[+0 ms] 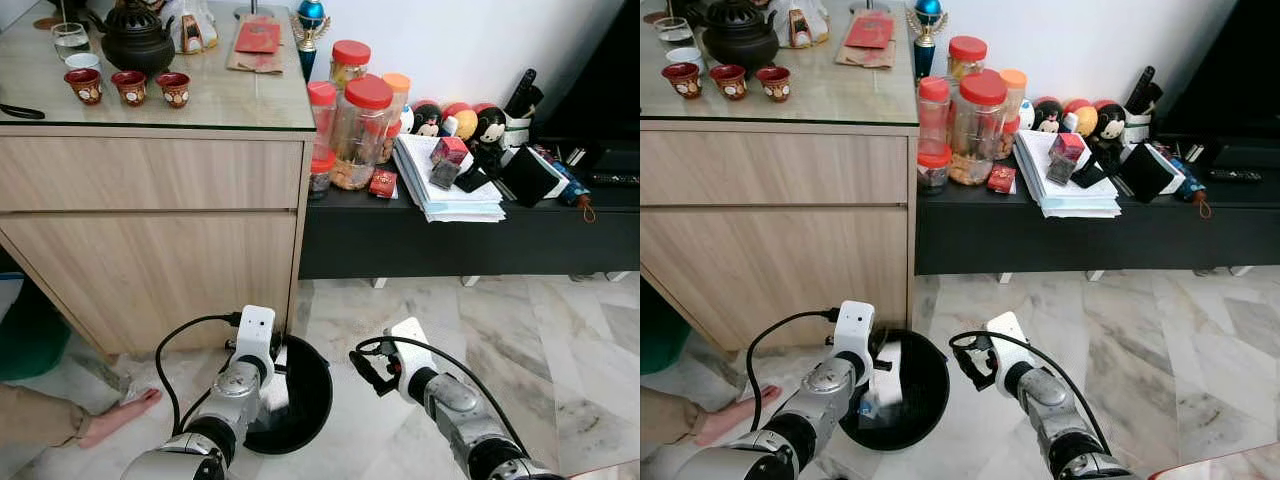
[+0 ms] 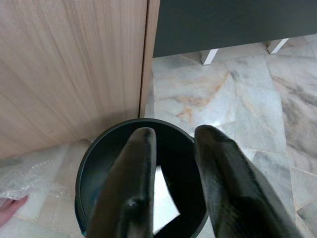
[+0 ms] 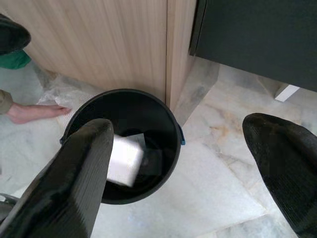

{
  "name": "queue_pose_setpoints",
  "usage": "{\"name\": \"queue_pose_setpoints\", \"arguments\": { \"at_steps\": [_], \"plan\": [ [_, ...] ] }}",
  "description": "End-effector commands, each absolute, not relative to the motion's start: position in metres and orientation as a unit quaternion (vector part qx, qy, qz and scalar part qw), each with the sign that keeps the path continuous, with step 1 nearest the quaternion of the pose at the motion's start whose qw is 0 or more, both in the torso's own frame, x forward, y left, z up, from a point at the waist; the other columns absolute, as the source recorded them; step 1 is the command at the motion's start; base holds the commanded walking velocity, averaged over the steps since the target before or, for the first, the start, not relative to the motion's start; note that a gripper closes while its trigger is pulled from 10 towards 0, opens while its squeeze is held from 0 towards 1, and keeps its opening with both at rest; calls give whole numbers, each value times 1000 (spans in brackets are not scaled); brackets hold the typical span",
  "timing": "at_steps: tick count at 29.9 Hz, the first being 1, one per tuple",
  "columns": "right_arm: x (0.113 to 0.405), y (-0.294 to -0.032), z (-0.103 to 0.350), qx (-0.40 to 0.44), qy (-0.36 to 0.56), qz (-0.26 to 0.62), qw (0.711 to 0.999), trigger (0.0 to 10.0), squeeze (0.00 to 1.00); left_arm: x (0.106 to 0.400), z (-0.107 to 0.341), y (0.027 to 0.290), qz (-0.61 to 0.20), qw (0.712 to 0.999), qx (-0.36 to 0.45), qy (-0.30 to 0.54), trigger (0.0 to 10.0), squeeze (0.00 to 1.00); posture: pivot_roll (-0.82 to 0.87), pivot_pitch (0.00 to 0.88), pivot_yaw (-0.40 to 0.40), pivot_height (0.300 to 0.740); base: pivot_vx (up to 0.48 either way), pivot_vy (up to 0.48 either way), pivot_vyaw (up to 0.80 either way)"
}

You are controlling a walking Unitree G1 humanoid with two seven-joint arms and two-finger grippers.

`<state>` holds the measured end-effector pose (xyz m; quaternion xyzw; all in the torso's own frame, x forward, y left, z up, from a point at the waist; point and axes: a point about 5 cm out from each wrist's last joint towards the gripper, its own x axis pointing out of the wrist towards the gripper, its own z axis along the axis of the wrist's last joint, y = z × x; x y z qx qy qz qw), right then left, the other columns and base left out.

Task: Picking trash to rubbish bin

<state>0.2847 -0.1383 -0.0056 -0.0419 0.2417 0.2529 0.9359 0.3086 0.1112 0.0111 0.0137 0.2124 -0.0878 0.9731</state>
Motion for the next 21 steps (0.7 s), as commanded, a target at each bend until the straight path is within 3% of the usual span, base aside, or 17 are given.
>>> {"name": "queue_pose_setpoints", "arguments": {
  "at_steps": [1, 5, 6, 13, 21],
  "plan": [
    [282, -141, -8, -45, 245, 250, 936, 10000, 0, 306, 8, 111, -84, 973, 8, 216, 10000, 1000, -95, 110, -150, 740, 0, 0, 0],
    [282, -140, -8, -44, 245, 250, 936, 10000, 0, 306, 9, 111, -87, 973, 14, 215, 10000, 1000, -92, 108, -150, 740, 0, 0, 0],
    [282, -140, -8, -43, 246, 250, 936, 10000, 0, 306, 9, 112, -86, 973, 20, 214, 10000, 0, -89, 104, -148, 740, 0, 0, 0],
    [275, -145, -17, -42, 272, 221, 936, 10000, 0, 303, 6, 137, -49, 976, 33, 210, 10000, 0, -61, 80, -125, 740, 0, 0, 0],
    [256, -162, -36, 5, 323, 140, 936, 10000, 0, 265, -25, 189, 40, 963, 16, 267, 10000, 0, -30, 51, -82, 740, 0, 0, 0]
  ]
}}
